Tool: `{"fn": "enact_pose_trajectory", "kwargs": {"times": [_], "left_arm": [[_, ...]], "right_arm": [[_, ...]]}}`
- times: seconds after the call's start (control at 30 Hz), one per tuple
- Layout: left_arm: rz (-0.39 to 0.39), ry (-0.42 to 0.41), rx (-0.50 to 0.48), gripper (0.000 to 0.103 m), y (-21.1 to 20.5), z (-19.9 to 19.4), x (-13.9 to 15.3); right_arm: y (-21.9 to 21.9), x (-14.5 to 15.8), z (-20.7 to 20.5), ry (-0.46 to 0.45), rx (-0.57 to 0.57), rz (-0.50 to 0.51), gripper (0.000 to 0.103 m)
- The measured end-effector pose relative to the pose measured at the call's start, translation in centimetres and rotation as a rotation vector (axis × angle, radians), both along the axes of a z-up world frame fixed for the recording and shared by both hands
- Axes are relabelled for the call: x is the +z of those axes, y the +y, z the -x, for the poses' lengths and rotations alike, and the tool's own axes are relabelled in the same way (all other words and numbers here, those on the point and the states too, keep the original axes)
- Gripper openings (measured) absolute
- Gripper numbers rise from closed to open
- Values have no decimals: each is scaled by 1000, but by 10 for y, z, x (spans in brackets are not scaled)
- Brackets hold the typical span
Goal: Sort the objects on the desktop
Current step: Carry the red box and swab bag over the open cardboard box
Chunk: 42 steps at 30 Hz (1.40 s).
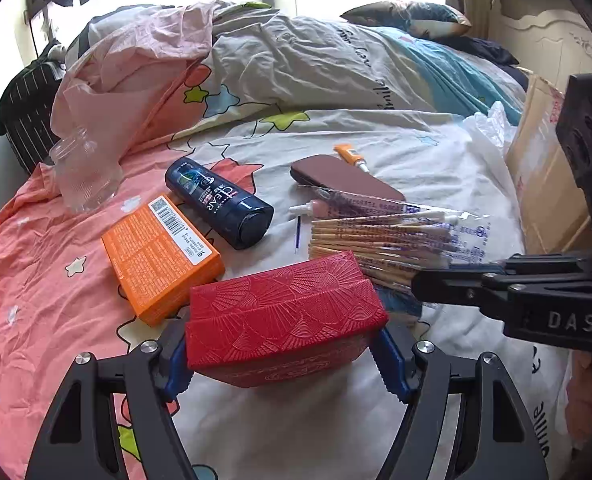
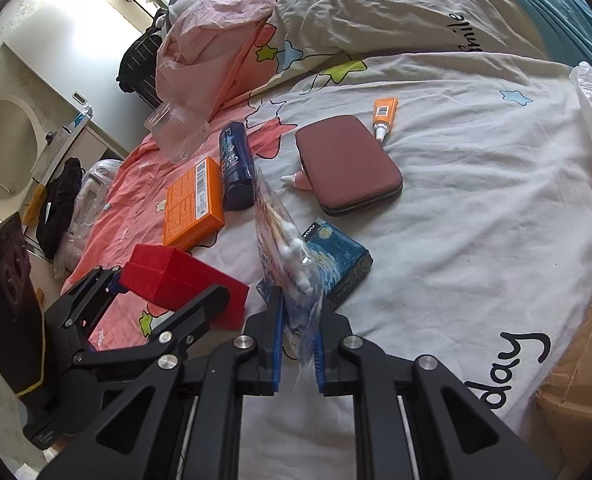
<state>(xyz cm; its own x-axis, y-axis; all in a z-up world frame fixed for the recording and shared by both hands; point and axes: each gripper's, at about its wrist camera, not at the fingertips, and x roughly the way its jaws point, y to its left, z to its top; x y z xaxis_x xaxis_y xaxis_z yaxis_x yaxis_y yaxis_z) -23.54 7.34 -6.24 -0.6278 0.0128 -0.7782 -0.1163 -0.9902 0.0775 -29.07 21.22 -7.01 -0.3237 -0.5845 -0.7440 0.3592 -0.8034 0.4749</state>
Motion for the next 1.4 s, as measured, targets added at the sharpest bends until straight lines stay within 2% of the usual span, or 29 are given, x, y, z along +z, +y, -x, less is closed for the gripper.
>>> {"fn": "enact_pose_trajectory", "kwargs": {"times": [0.17, 0.33, 0.7, 1.1, 1.4], "left_arm": [[18, -1, -28, 76, 3, -12, 7], [37, 4, -36, 76, -1, -27, 17], [63, 43, -35, 76, -10, -64, 45], [67, 99, -82, 76, 12, -105, 76], [62, 153, -116, 76, 32, -134, 103]], "right_arm": [[-1, 7, -5, 33, -2, -12, 12], [0, 26, -18, 92, 2, -1, 11], [3, 59, -55, 154, -14, -1, 11], [11, 110, -105, 256, -39, -42, 11], [30, 135, -139, 307, -67, -56, 11]]}}
